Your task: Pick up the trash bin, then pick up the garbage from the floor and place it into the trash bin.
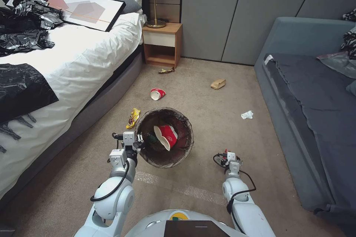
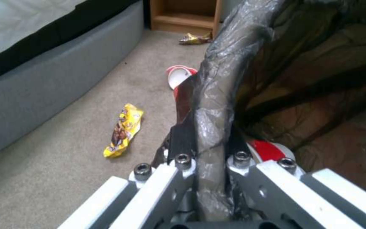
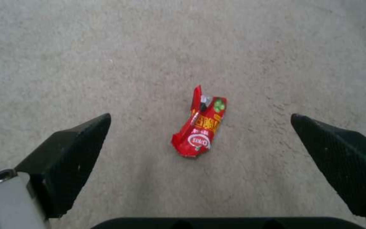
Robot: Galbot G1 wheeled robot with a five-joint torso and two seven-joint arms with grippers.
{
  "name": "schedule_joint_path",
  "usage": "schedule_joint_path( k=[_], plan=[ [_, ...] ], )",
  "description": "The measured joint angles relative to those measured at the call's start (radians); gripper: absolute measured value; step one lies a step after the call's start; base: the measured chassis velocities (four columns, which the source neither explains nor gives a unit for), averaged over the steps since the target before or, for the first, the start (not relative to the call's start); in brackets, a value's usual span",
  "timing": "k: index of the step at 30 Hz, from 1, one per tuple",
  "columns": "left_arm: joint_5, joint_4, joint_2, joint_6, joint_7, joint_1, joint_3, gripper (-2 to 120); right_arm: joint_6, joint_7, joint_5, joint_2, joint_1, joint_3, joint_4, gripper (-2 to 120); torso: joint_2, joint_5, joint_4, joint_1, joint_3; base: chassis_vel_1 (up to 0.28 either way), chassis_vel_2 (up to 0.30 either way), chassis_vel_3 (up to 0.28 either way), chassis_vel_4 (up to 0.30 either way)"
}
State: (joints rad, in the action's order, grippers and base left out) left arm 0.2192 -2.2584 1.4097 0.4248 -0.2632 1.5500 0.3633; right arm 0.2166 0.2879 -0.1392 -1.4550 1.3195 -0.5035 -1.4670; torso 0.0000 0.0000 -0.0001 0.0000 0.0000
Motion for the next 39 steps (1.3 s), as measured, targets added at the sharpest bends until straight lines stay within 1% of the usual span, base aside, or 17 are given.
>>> schedule_joint_path(
  k=[9, 12, 20, 28, 39],
  plan=[
    [-0.005, -0.002, 0.001, 0.001, -0.001, 0.004, -0.003, 0, -0.046, -0.009, -0.001, 0.0, -0.048, -0.011, 0.094, 100, 0.0, -0.0001, 0.0001, 0.0, 0.0, 0.0, 0.0, 0.0, 0.0],
    [-0.006, -0.005, 0.0, 0.001, -0.001, 0.006, -0.001, 0, -0.089, -0.02, 0.002, 0.0, -0.08, -0.012, 0.154, 100, 0.0, 0.0, 0.0001, 0.0, 0.0, 0.0, 0.0, 0.0, 0.0],
    [-0.013, -0.005, 0.003, 0.001, 0.001, 0.01, 0.0, 0, -0.094, -0.027, -0.003, -0.001, -0.131, -0.016, 0.248, 100, 0.0, 0.0, 0.0001, 0.0, 0.0, 0.0, 0.0, 0.0, 0.0],
    [-0.015, -0.007, 0.003, 0.001, 0.002, 0.013, -0.001, 0, -0.087, -0.025, -0.003, -0.003, -0.143, -0.027, 0.292, 100, 0.0, 0.0, 0.0001, 0.0, 0.0, 0.0, 0.0, 0.0, 0.0],
    [-0.016, -0.007, 0.002, 0.001, 0.002, 0.013, -0.002, 0, -0.095, -0.025, -0.003, -0.001, -0.152, -0.03, 0.309, 100, 0.0, -0.0001, 0.0, 0.0, 0.0, 0.0, 0.0, 0.0, 0.0]
  ],
)
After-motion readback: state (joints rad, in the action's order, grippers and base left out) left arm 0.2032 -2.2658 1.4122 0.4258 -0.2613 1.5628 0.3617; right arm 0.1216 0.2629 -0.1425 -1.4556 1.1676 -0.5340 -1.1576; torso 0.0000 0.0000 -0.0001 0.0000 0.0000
